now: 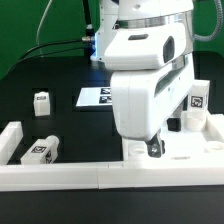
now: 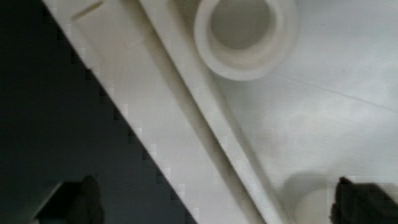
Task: Assemble square table
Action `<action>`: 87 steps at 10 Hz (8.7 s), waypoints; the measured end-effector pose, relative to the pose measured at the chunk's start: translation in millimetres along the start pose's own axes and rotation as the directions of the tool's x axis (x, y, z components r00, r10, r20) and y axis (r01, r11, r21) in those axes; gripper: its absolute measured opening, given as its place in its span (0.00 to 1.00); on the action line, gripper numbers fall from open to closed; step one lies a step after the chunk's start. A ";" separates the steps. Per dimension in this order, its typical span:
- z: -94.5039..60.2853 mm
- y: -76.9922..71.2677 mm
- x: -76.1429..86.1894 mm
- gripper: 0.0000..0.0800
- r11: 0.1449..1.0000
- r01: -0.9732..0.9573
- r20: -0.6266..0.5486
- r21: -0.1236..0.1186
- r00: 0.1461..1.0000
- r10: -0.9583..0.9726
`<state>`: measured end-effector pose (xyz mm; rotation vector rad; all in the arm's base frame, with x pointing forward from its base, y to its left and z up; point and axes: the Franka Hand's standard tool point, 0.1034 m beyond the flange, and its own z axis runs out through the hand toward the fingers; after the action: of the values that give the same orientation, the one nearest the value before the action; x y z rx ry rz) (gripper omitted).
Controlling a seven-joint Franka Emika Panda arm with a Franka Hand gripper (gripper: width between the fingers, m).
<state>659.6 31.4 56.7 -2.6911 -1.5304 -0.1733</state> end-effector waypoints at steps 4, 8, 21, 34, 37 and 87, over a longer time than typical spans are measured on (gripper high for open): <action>-31.0 29.8 -34.6 0.81 0.894 -0.448 -0.030 -0.012 0.894 0.447; -28.6 29.1 -41.7 0.81 0.700 -0.714 -0.013 0.013 0.700 0.714; 3.7 35.8 -165.7 0.81 0.209 -0.978 -0.015 -0.022 0.209 0.978; 6.8 52.3 -180.1 0.78 0.247 -0.968 -0.040 -0.048 0.249 0.968; 7.5 52.0 -180.2 0.32 0.247 -0.968 -0.039 -0.048 0.249 0.968; 11.1 -114.3 -245.7 0.46 0.246 -0.964 0.027 -0.098 0.245 0.969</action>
Offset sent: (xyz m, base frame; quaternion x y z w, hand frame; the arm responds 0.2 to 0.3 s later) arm -0.0102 -0.0832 0.0439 -0.0046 -0.0035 0.4199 0.9076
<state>437.8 -118.9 14.6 -3.1008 0.4512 -0.0351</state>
